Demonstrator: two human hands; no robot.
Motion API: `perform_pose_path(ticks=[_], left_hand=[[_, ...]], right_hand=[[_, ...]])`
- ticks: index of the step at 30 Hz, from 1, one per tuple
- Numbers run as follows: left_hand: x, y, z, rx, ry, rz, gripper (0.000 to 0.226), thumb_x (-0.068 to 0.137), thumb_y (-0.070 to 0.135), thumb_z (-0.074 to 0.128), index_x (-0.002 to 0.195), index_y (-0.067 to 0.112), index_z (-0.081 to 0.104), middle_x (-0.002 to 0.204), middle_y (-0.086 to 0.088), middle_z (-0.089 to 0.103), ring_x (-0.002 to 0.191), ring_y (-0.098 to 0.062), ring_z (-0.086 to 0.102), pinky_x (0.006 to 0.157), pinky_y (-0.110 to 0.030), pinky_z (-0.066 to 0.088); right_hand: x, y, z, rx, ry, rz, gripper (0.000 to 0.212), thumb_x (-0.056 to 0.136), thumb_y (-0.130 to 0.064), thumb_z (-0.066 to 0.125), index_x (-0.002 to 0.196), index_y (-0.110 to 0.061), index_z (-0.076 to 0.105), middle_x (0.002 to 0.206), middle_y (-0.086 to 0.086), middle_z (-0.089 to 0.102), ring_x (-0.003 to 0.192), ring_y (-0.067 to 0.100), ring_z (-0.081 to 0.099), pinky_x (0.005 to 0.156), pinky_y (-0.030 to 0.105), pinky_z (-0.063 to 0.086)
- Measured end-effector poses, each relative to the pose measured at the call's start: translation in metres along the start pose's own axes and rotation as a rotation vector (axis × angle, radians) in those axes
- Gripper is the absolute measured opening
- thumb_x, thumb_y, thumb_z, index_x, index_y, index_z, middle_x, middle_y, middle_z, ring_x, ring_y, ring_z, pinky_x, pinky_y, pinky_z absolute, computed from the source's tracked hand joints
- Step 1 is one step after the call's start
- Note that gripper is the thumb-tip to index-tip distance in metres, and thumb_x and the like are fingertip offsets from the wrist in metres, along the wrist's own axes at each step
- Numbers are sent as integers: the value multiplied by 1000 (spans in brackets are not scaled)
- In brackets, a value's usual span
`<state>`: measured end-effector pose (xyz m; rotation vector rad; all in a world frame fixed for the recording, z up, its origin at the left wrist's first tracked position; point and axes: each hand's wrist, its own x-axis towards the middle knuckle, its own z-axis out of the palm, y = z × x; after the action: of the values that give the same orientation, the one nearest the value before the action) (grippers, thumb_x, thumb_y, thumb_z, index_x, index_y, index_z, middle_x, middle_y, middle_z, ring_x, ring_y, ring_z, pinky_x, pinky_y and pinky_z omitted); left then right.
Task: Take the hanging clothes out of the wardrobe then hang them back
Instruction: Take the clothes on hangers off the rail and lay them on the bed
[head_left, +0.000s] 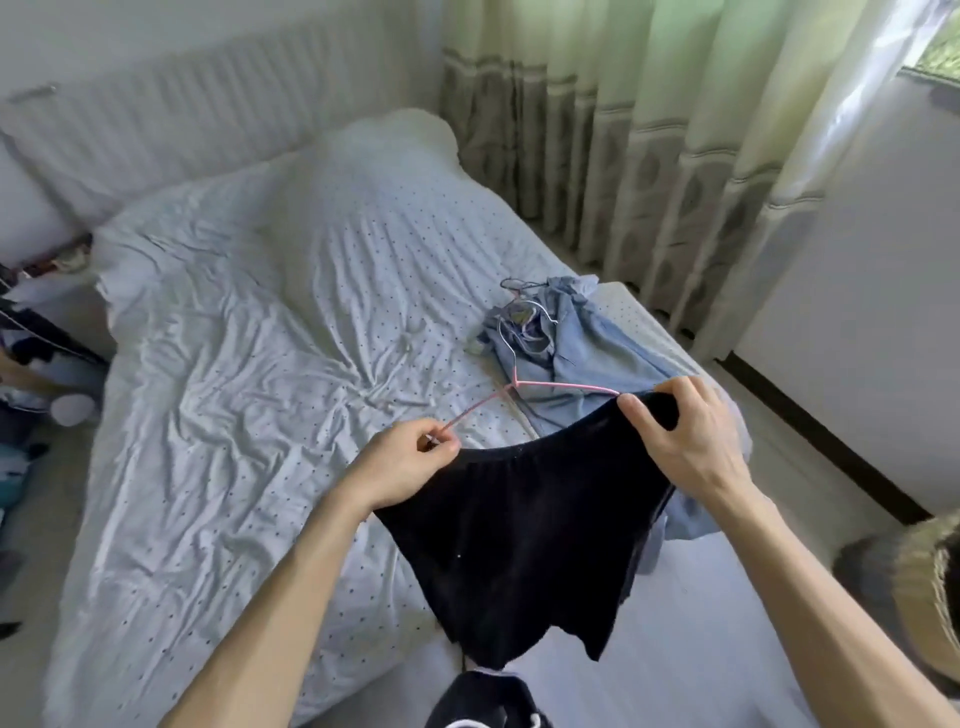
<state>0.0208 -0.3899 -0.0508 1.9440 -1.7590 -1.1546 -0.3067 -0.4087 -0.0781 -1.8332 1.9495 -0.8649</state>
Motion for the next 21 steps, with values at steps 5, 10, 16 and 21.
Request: perform_pose_path(ticks=[5, 10, 16, 21], left_hand=[[24, -41, -24, -327, 201, 15, 7, 94, 22, 68, 92, 24, 74, 95, 2, 75, 92, -7, 66, 85, -13, 46], [81, -93, -63, -397, 358, -37, 10, 93, 20, 68, 87, 27, 72, 84, 15, 74, 82, 4, 64, 80, -11, 47], [199, -157, -119, -373, 485, -135, 8, 96, 25, 64, 89, 23, 68, 88, 6, 70, 88, -13, 64, 75, -19, 44], [307, -200, -130, -257, 500, -203, 15, 98, 27, 59, 98, 15, 68, 90, 3, 66, 88, -18, 59, 78, -28, 40]], right_hand=[[40, -22, 51, 20, -117, 18, 41, 88, -63, 59, 92, -22, 56, 101, -3, 50, 101, 18, 46, 85, 31, 38], [87, -49, 117, 120, -184, 129, 38, 93, -55, 56, 104, -20, 59, 106, 0, 54, 105, 21, 54, 87, 30, 39], [165, -68, 205, 93, -471, 269, 62, 94, -50, 57, 146, -23, 38, 134, 5, 60, 125, 26, 55, 104, 39, 42], [198, -58, 288, -162, -668, 351, 71, 94, -49, 55, 152, -18, 28, 142, 12, 53, 129, 29, 52, 104, 37, 41]])
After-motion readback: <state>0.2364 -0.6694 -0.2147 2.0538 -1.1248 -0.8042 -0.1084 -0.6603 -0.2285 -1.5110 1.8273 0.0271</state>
